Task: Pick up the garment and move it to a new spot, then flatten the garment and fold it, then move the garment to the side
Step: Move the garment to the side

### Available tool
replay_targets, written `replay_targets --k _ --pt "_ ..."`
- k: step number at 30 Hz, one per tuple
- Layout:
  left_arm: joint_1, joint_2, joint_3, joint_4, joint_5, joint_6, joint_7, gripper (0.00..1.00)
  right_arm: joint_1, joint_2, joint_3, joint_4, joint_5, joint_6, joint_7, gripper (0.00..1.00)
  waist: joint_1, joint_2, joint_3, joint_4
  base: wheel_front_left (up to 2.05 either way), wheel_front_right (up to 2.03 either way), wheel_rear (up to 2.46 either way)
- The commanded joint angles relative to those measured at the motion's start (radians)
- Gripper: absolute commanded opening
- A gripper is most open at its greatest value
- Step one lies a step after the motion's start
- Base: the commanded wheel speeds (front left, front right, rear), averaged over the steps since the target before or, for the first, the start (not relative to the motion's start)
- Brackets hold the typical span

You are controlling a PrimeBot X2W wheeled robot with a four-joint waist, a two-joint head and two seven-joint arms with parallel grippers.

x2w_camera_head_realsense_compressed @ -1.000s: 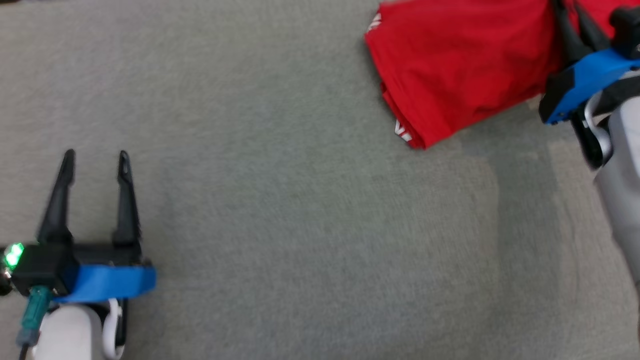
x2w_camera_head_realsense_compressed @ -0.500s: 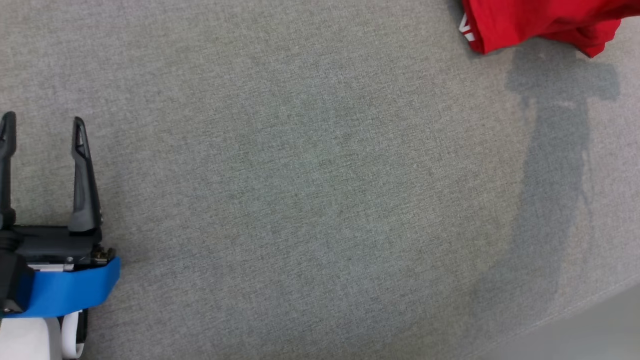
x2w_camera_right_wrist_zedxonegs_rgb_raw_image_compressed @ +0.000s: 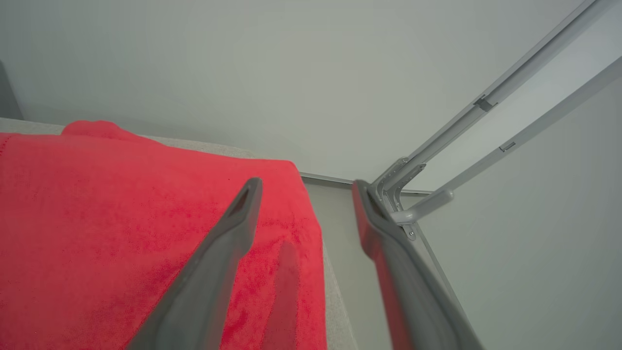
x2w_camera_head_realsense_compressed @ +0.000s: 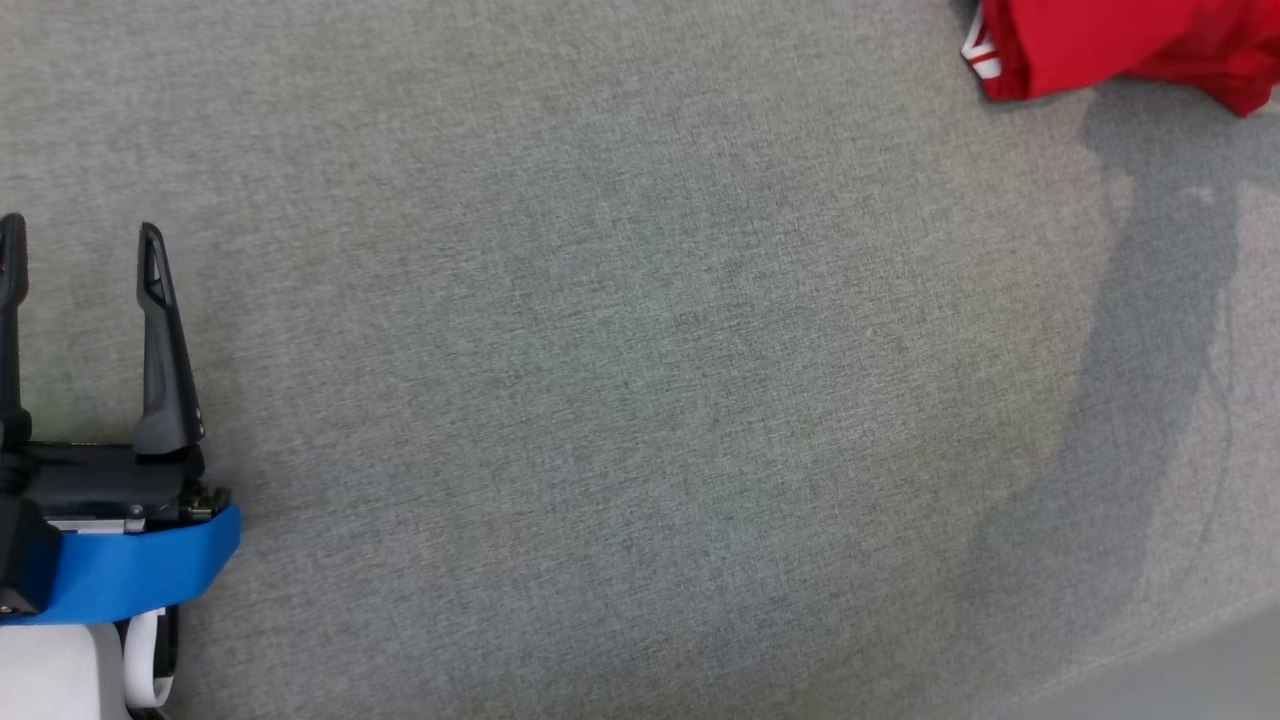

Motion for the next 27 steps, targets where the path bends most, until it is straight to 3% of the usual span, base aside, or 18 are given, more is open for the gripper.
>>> replay_targets --k 1,10,21,27 --pt "0.007 -0.005 0.004 0.023 -0.004 0.007 0.001 1.0 -0.009 0.002 -0.011 0.003 -0.013 0.0 -0.012 1.0 0.0 -0.0001 -0.011 0.006 0.0 0.0 0.0" --pt "0.037 -0.045 0.008 0.117 -0.035 0.028 -0.009 1.0 0.103 0.081 -0.008 -0.1 -0.083 0.0 -0.062 1.0 0.0 -0.0001 -0.146 0.054 0.0 0.0 0.0" --pt "0.104 -0.108 0.019 0.207 -0.057 0.036 -0.009 1.0 0.453 0.221 0.117 -0.509 0.035 0.0 -0.062 1.0 0.0 -0.0001 -0.305 0.139 0.0 0.0 0.0" --pt "0.14 -0.134 0.032 0.251 -0.066 0.038 -0.01 1.0 0.653 0.285 0.117 -0.637 0.11 0.0 -0.062 1.0 0.0 -0.0001 -0.372 0.171 0.0 0.0 0.0"
